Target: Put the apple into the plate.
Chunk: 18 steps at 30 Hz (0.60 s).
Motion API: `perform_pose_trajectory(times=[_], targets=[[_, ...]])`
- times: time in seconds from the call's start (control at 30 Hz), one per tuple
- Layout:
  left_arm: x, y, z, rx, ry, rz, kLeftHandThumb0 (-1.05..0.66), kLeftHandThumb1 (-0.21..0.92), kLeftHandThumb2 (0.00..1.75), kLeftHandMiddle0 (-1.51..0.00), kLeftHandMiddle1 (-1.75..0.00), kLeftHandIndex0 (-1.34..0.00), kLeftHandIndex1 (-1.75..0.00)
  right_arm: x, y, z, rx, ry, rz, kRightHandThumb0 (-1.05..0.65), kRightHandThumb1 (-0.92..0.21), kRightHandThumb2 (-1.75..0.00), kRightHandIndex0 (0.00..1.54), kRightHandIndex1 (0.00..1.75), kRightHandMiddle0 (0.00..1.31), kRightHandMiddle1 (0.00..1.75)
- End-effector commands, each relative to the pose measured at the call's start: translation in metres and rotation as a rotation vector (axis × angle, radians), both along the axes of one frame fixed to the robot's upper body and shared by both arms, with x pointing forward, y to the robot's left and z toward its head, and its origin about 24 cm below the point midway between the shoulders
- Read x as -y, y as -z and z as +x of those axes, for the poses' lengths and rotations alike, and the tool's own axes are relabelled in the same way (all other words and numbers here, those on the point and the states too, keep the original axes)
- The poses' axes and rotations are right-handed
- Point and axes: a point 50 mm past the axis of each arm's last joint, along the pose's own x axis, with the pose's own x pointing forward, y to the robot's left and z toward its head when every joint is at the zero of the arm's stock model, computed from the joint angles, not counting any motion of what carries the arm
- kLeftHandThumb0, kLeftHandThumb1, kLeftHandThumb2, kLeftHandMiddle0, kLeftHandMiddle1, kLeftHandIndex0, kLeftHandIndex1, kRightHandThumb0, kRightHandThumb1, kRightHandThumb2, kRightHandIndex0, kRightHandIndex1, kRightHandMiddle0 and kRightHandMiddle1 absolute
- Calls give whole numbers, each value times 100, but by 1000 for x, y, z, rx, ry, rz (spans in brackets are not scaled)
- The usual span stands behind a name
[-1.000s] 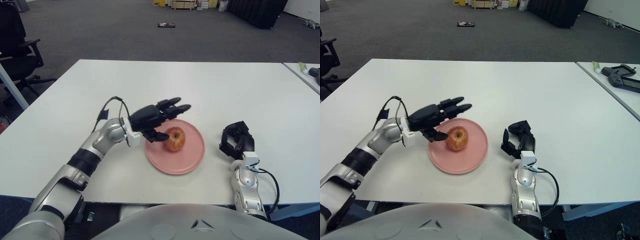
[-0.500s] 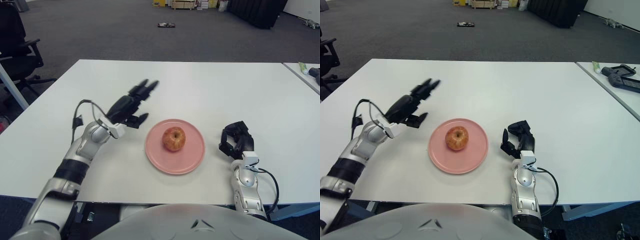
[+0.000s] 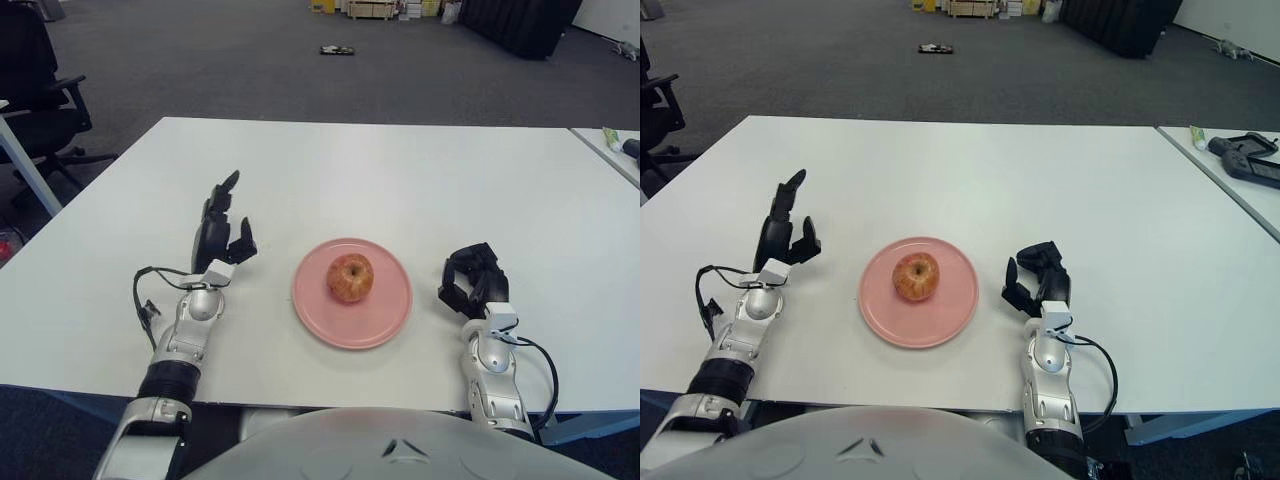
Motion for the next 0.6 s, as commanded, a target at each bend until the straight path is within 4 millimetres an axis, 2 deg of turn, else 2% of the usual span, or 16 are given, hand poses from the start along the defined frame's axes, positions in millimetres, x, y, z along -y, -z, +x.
perform_pose_trajectory(times=[0.0, 0.03, 0.13, 0.2, 0.4, 0.57], targets=[[0, 1, 0, -49, -49, -71, -61, 92, 101, -30, -116, -2, -156, -1, -1, 2, 8, -2, 17, -41, -53, -106, 61, 136, 44, 175], [-1, 3, 0, -77, -68, -114, -56, 92, 102, -33, -121, -3, -163, -1, -1, 2, 7, -4, 17, -41, -53, -106, 61, 136, 44, 175], [0, 7, 0, -120, -96, -190, -42, 88, 74, -46, -134, -17, -171, -1, -1, 2, 8, -7, 15, -41, -53, -106, 61, 136, 44, 175], [0, 8, 0, -127, -96, -219, -39, 87, 68, -50, -140, -20, -173, -1, -2, 2, 10, -7, 12, -41, -53, -106, 61, 136, 44, 175], [3, 16, -1, -148, -41, -330, -38, 72, 82, -55, -167, -32, -174, -1, -3, 2, 24, -11, -1, -41, -53, -106, 61, 136, 44, 175], [7, 21, -6, -175, 12, -379, -39, 65, 90, -59, -173, -36, -175, -1, -3, 3, 17, -16, 3, -41, -53, -106, 62, 136, 44, 175]])
